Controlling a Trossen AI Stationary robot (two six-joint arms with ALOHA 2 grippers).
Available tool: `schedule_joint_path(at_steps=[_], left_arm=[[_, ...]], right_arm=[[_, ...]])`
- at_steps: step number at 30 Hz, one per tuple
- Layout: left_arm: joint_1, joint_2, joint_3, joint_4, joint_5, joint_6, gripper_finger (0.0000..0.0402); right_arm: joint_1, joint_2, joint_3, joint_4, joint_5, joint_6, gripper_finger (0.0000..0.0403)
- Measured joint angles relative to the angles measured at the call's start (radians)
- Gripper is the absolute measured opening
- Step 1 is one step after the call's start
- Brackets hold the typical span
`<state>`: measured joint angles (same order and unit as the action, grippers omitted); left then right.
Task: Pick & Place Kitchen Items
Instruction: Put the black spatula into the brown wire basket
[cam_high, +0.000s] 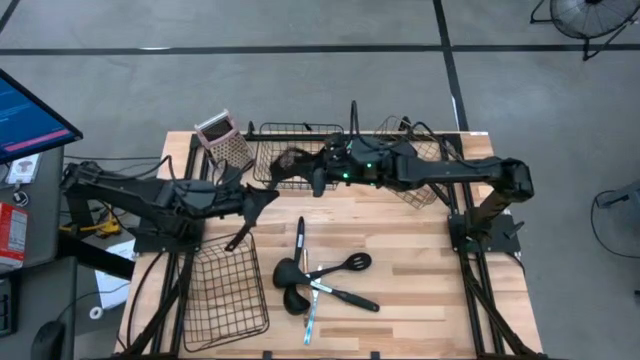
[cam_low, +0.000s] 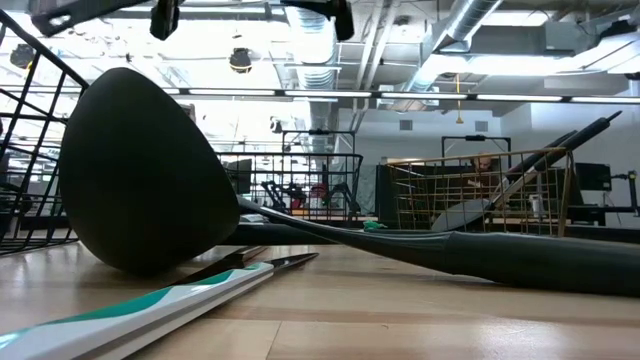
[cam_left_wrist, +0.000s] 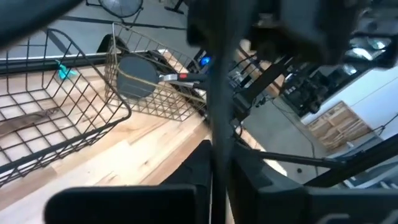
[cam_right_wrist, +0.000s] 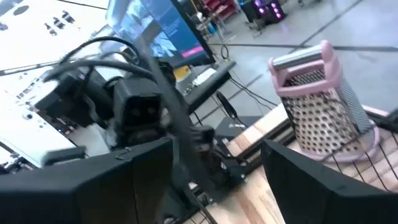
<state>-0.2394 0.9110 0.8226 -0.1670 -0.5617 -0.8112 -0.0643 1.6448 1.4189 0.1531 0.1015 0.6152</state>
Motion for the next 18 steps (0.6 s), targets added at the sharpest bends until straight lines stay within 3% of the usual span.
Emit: schedule_joint_path(at_steps=[7,11,14,18], left_arm=[[0.000,0.023,0.000,0.018,-0.005,0.000,0.0003],[0.014,0.047,0.000,0.035,0.012,0.000,0.0002],[0.033,0.065,-0.002,0.047,0.052,0.001,0.0002],[0.055,0.079,0.000,0.090,0.083,0.007,0.0003]], right_arm=[[0.004,-0.002,0.001,0.023,0.009,-0.047,0.0237],[0.003,-0.002,0.001,0.050,0.012,-0.068,0.0209],[0.003,-0.002,0.001,0.041,0.012,-0.068,0.0162],[0.004,-0.002,0.000,0.009,0.004,-0.086,0.0038]])
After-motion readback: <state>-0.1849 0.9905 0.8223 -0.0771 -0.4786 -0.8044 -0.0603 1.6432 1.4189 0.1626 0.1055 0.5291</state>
